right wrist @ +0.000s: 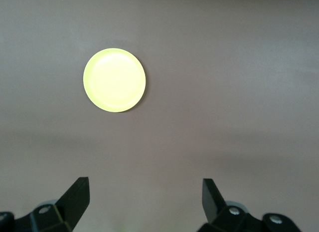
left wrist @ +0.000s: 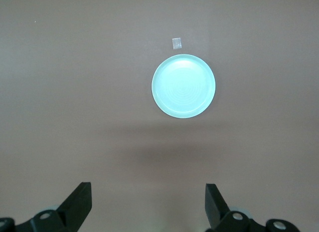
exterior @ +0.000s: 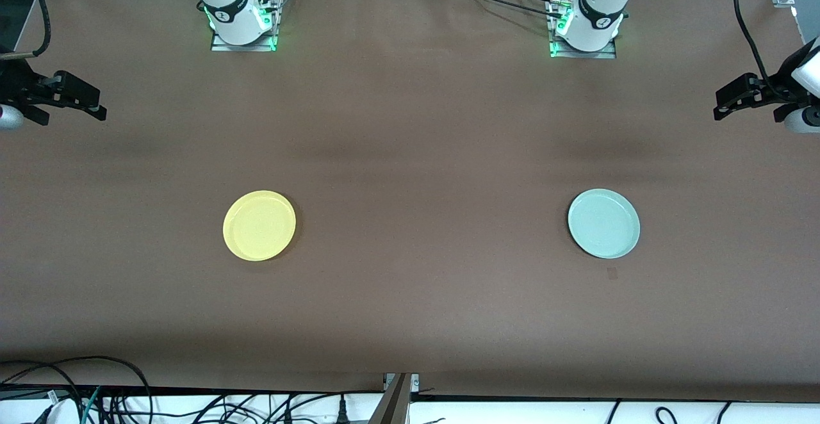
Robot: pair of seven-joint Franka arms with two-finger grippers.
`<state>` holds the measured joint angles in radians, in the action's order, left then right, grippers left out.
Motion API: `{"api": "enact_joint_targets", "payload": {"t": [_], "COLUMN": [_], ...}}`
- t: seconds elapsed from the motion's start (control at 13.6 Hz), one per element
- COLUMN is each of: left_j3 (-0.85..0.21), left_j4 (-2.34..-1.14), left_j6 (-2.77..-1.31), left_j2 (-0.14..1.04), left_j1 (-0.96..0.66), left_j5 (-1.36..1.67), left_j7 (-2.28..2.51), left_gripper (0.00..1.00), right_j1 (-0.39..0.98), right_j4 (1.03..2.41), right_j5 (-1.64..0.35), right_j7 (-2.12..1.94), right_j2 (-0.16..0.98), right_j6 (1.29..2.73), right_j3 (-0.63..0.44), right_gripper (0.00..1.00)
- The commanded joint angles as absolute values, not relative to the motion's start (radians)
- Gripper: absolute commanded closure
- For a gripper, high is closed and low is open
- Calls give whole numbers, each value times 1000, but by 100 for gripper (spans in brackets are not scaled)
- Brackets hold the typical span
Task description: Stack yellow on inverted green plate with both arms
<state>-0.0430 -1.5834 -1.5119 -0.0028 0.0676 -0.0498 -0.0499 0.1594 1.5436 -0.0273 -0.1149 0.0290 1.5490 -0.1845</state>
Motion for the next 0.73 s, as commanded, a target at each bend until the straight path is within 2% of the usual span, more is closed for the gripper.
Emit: {"api": "enact_joint_targets", "payload": {"t": [0.0, 0.66], "left_j3": [-48, -48], "left_j4": [-1545, -1546], "left_j6": [-1486, -1485], "left_j2": [15, 25], "left_j1": [80, 80], "left_j5": [-43, -46], "left_j7": [-75, -72], "left_gripper": [0, 0], "right_j1": [155, 155], "right_j4": [1529, 1531], "right_j5": [-15, -14], "right_j7": [-120, -117], "right_j2": [22, 29], "right_j6": [1545, 1568], "right_j3": [-179, -173], "right_gripper": [0, 0]}}
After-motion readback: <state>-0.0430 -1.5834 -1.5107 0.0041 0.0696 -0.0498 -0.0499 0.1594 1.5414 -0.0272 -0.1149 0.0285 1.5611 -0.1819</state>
